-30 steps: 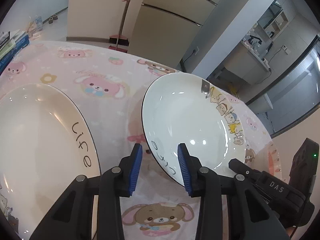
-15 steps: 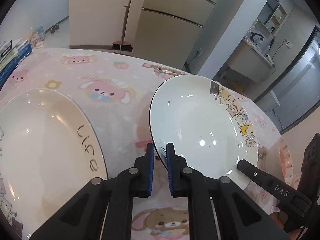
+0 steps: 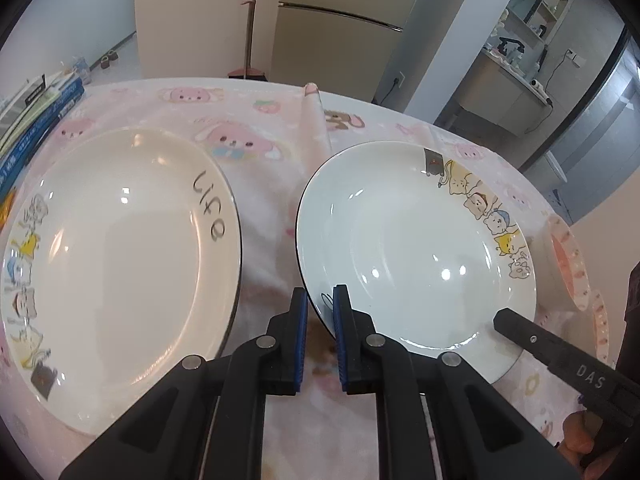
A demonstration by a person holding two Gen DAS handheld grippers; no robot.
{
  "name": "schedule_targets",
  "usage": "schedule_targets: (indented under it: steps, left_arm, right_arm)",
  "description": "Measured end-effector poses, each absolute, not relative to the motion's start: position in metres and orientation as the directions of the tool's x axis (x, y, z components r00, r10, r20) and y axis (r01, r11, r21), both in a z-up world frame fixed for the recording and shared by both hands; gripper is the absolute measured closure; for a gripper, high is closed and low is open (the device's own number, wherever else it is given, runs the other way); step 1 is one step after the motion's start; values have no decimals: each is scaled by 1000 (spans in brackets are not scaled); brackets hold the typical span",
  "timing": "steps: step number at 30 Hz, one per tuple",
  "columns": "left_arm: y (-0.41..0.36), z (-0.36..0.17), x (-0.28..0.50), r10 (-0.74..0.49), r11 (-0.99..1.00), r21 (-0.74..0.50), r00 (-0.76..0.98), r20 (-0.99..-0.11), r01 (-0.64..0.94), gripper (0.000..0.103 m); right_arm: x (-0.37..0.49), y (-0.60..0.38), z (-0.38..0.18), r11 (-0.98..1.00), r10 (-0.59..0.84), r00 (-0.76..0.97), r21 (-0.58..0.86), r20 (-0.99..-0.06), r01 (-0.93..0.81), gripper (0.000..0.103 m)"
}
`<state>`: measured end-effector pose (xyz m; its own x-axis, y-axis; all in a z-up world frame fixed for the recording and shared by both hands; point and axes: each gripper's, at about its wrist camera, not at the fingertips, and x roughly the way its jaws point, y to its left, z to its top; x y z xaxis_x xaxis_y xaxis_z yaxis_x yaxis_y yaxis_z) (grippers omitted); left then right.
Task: Organize plates and bowls
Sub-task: 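Lift the cartoon-rim plate with both grippers and carry it over the 'Life' plate stack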
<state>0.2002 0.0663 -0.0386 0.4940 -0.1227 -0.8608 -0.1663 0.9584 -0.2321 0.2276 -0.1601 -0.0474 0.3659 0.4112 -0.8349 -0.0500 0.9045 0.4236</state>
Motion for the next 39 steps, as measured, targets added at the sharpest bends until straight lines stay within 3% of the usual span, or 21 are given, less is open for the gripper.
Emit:
schedule_targets:
  steps: [20, 34, 39]
  left_arm:
    - [31, -35, 49, -169, 967, -238, 478, -862, -88, 89]
    - [29, -45, 74, -164, 968, -235, 479, -862, -91, 88]
    - [27, -54, 91, -196, 964, -257, 462, -865, -71, 79]
  right_arm:
    - [96, -185, -46, 917, 398, 332, 382, -855, -114, 85]
    - [111, -188, -60, 909, 411, 335, 410, -848, -76, 82]
    - [125, -189, -62, 905, 418, 339, 421, -843, -69, 76]
